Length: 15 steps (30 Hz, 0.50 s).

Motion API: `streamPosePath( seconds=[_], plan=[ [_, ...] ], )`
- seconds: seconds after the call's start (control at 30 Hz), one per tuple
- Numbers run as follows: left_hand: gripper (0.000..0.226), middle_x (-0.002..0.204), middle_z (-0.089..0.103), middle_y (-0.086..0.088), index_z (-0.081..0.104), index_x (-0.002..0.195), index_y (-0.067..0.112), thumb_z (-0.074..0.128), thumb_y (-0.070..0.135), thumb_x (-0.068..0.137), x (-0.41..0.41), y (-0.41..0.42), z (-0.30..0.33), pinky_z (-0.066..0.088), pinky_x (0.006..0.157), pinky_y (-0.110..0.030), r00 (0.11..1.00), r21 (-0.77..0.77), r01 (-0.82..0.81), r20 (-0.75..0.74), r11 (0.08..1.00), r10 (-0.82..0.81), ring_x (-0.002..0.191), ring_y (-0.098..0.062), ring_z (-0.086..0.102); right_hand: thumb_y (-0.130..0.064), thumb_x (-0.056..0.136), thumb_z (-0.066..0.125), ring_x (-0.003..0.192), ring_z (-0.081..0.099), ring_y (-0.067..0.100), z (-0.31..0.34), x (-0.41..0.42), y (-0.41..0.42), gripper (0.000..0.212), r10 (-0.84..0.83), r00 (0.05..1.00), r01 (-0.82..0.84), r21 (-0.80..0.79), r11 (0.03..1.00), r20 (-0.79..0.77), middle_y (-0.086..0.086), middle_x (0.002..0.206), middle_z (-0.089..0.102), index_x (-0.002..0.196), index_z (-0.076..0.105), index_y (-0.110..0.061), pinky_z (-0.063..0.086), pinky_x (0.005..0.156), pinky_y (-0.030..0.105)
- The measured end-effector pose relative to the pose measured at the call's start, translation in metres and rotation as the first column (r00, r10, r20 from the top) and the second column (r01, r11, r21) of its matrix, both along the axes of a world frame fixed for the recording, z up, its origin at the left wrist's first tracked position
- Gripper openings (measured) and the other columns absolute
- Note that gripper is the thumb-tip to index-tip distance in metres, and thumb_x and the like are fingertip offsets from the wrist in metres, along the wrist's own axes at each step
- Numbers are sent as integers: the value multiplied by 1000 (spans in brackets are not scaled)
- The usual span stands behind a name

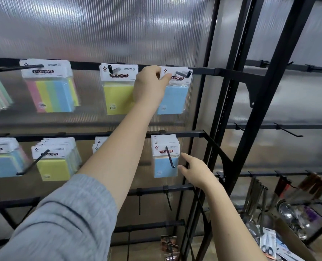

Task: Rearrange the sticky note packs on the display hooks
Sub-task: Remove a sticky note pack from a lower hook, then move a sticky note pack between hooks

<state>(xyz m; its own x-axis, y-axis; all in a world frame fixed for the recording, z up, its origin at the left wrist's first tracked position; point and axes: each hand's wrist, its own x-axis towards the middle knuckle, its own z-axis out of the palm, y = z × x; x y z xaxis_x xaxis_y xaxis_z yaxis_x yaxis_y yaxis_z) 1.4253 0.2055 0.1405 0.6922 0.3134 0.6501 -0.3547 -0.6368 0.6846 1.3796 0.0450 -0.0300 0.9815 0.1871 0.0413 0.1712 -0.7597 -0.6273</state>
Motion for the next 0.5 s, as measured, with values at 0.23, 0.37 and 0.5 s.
streamPosePath(
  seconds=[0.23, 0.37, 0.5],
  plan=[
    [29, 69, 50, 3, 45, 68, 14, 63, 29, 86, 14, -4, 2, 28, 48, -24, 996, 9, -84, -22, 996, 84, 60, -13, 44, -23, 97, 47, 118, 52, 17, 7, 8, 2, 42, 34, 999, -34, -14, 999, 31, -4, 133, 56, 138, 43, -29, 39, 82, 24],
    [16, 82, 55, 1, 54, 79, 14, 66, 24, 85, 17, 0, 4, 32, 61, -21, 997, -21, -77, -23, 997, 76, 74, -17, 50, -22, 96, 48, 102, 54, 16, 9, 13, 2, 37, 27, 998, -27, -11, 1000, 52, -2, 124, 60, 132, 48, -28, 40, 78, 25],
    [21, 85, 58, 1, 60, 96, 10, 65, 28, 87, 11, 4, 2, 37, 64, -19, 998, -60, -54, 30, 997, 56, 77, -13, 53, -23, 96, 48, 113, 53, 18, 9, 16, 5, 42, 23, 999, -24, 9, 1000, 47, -1, 130, 57, 138, 43, -25, 41, 86, 26]
  ],
)
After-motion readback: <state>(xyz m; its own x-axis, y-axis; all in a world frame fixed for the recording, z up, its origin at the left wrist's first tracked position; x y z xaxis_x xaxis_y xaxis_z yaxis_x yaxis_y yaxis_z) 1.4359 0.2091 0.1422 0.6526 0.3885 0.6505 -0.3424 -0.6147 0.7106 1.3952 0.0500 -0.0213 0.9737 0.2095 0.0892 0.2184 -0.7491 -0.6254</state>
